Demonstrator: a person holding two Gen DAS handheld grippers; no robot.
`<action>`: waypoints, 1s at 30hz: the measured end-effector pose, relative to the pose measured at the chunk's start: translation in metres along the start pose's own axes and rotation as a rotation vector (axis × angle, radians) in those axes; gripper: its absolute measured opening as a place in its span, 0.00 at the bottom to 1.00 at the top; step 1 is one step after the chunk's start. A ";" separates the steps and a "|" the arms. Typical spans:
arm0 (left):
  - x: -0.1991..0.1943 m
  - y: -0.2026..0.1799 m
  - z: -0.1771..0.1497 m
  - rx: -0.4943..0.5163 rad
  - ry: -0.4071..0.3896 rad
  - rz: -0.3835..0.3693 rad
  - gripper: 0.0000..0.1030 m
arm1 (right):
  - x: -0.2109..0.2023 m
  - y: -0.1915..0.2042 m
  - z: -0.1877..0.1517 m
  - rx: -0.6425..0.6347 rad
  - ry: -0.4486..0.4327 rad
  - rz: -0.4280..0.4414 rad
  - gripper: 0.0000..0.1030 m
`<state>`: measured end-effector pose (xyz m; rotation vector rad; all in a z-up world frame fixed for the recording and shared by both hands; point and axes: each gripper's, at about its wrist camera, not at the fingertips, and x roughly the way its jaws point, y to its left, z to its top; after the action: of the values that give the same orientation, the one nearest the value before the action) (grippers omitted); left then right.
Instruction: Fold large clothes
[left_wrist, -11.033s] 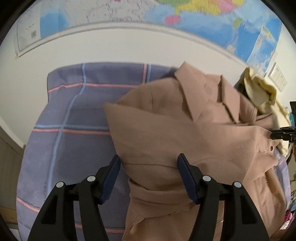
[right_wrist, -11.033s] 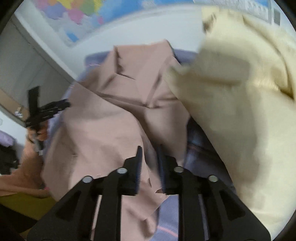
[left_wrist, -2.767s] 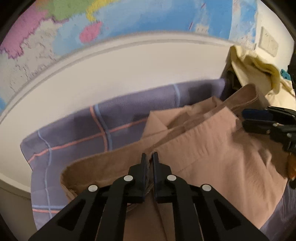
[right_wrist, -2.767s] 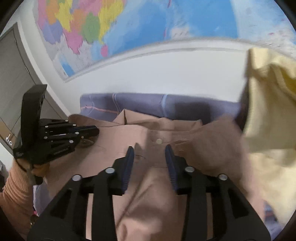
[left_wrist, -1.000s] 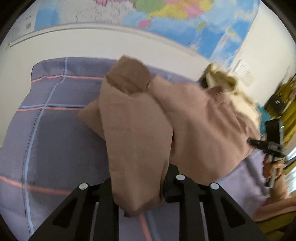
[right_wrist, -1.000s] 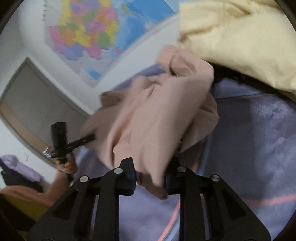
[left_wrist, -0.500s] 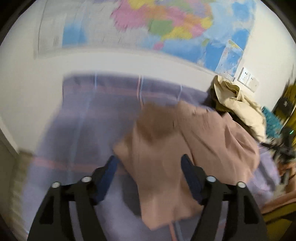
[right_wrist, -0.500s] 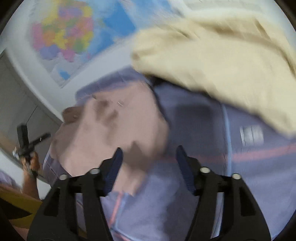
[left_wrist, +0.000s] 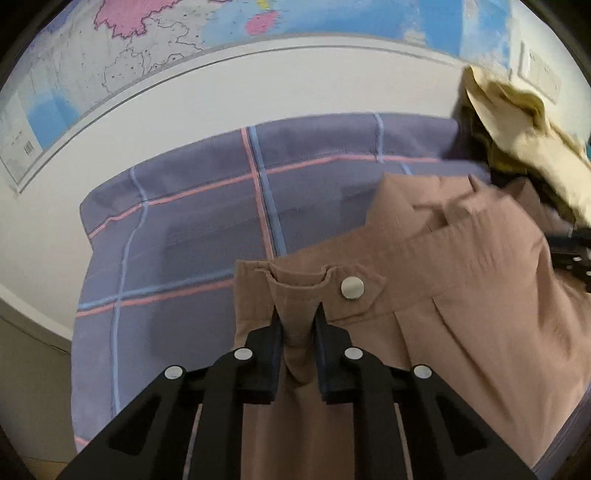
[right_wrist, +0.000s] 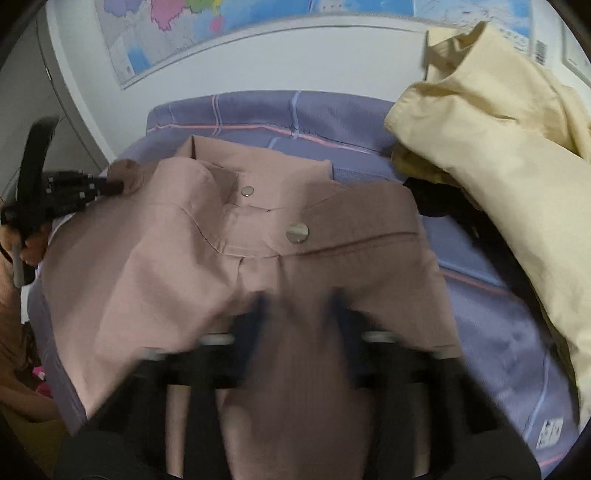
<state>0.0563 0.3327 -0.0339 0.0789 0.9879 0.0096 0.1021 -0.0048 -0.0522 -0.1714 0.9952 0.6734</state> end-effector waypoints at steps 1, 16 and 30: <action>-0.001 0.006 0.006 -0.026 -0.008 -0.018 0.11 | 0.003 -0.001 0.002 0.003 0.002 0.011 0.03; 0.039 0.017 0.038 -0.082 0.025 0.004 0.17 | 0.009 -0.039 0.010 0.198 -0.087 0.000 0.06; -0.058 0.023 -0.023 -0.091 -0.195 -0.054 0.52 | -0.049 -0.012 -0.001 0.128 -0.217 0.091 0.47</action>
<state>0.0060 0.3543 0.0039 -0.0300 0.7934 -0.0023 0.0904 -0.0366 -0.0143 0.0587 0.8378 0.6930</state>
